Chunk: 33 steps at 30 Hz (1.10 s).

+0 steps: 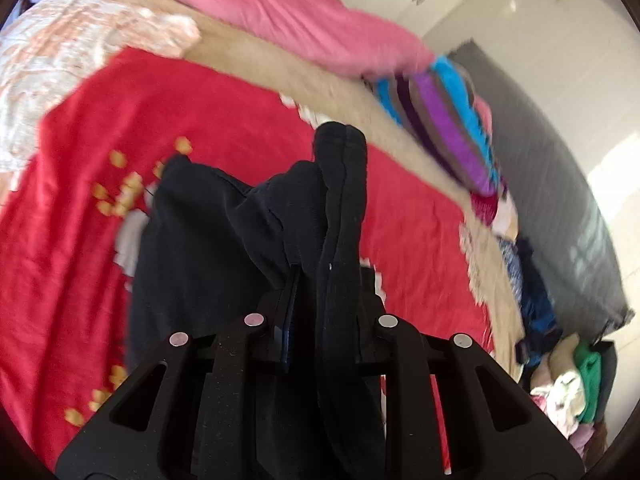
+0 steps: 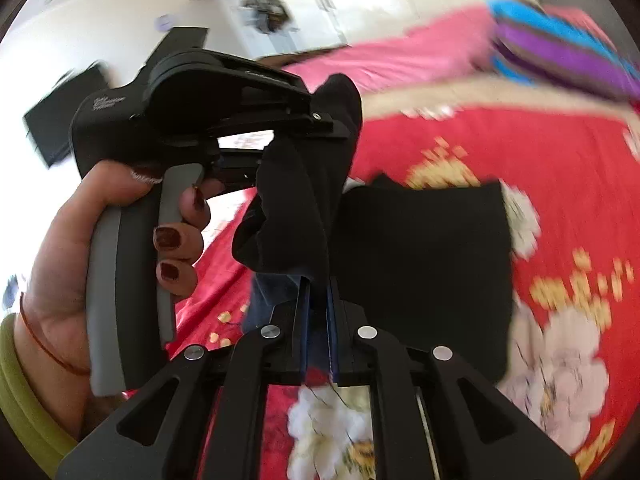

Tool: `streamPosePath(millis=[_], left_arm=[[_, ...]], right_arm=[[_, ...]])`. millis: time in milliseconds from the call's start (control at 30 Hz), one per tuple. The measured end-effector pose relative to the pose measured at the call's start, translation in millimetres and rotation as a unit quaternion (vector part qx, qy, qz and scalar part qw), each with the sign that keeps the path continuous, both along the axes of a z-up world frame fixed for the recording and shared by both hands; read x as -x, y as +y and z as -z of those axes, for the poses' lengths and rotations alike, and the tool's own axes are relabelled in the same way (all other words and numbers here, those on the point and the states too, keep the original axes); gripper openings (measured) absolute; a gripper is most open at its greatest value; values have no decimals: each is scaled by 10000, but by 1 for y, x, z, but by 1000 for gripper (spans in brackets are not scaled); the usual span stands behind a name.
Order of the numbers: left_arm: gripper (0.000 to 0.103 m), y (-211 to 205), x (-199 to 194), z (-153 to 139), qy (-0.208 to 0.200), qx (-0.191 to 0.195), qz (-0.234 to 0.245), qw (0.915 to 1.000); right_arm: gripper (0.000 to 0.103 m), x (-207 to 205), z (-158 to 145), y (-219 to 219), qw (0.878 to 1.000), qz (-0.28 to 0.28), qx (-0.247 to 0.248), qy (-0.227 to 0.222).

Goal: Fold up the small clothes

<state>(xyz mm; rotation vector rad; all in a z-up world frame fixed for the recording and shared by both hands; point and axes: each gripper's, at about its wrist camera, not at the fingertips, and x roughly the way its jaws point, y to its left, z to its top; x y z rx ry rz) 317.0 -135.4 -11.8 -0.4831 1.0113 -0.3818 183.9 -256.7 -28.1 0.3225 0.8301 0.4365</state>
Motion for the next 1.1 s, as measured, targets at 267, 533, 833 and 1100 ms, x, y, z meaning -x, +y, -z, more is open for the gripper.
streamPosePath(millis=[267,533,833,1100], left_arm=[[31,-40,2,30,489,98,580,9971],[55,16,34,-8,-357,-457,238,9980],[56,76,62,20,-593,-1559,-92,9860],[75,71,55,40,-632,-1703,179,9832]], right_arm=[[2,11,22,-57,9951,713,1,682],[10,1,21,-73,9948,826,-212,556],[35,-29,13,-68,9972,675,-147,276],[65,-66,16,-54,9983,497,-124,275]])
